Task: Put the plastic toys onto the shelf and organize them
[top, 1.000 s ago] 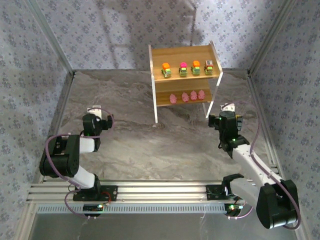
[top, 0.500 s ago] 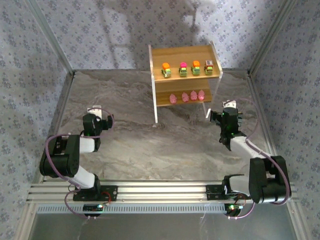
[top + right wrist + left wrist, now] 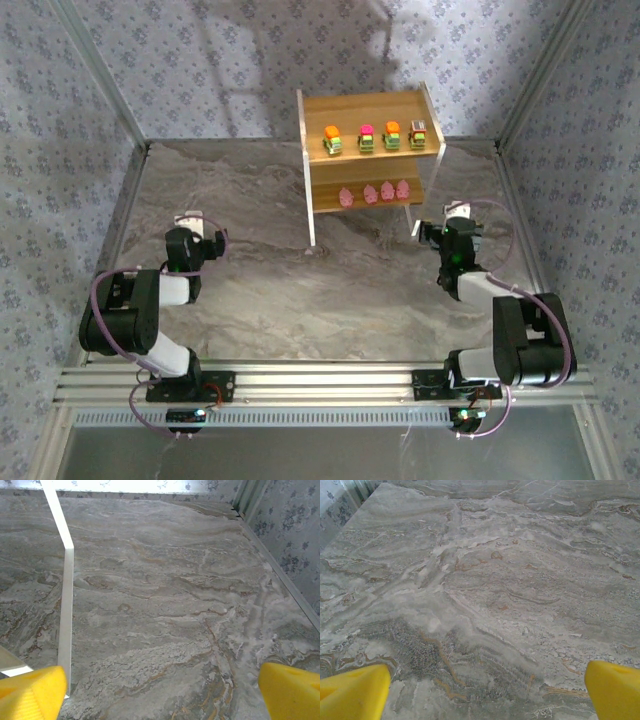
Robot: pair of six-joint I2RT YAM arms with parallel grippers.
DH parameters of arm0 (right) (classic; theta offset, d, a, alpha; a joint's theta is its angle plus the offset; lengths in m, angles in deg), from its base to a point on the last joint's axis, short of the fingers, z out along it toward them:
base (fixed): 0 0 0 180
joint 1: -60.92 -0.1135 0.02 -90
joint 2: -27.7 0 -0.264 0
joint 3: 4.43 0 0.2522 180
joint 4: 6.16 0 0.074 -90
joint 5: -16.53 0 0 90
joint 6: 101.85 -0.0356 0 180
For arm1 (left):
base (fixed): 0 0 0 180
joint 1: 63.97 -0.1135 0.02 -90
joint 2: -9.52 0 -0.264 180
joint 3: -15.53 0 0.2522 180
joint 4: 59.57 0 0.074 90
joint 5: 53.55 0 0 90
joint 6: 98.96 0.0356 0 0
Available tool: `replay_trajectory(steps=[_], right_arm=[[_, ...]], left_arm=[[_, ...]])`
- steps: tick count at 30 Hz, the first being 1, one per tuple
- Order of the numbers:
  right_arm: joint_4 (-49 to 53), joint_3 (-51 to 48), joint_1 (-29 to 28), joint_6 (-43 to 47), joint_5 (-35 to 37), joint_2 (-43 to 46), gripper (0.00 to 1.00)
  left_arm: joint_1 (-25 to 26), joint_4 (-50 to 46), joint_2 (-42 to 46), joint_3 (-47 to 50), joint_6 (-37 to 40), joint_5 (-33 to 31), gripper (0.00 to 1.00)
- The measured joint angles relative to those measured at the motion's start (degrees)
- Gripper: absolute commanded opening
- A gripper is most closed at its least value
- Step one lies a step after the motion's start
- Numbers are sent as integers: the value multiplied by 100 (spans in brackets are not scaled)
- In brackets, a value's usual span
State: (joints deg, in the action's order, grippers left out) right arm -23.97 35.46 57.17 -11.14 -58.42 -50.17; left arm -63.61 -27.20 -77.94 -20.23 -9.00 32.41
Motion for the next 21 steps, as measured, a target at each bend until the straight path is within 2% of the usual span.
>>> replay_trajectory(steps=[7,13,21], right_arm=[[-448,-66,-2,271,-254,-520,99],[-507,-63,28,323,-424,-553,96],[-479,26,417,295,-979,-732,98]], left_arm=[[0,0,0,0,0,11,100],[0,0,0,0,0,20,100],[0,0,0,-2,0,22,100]])
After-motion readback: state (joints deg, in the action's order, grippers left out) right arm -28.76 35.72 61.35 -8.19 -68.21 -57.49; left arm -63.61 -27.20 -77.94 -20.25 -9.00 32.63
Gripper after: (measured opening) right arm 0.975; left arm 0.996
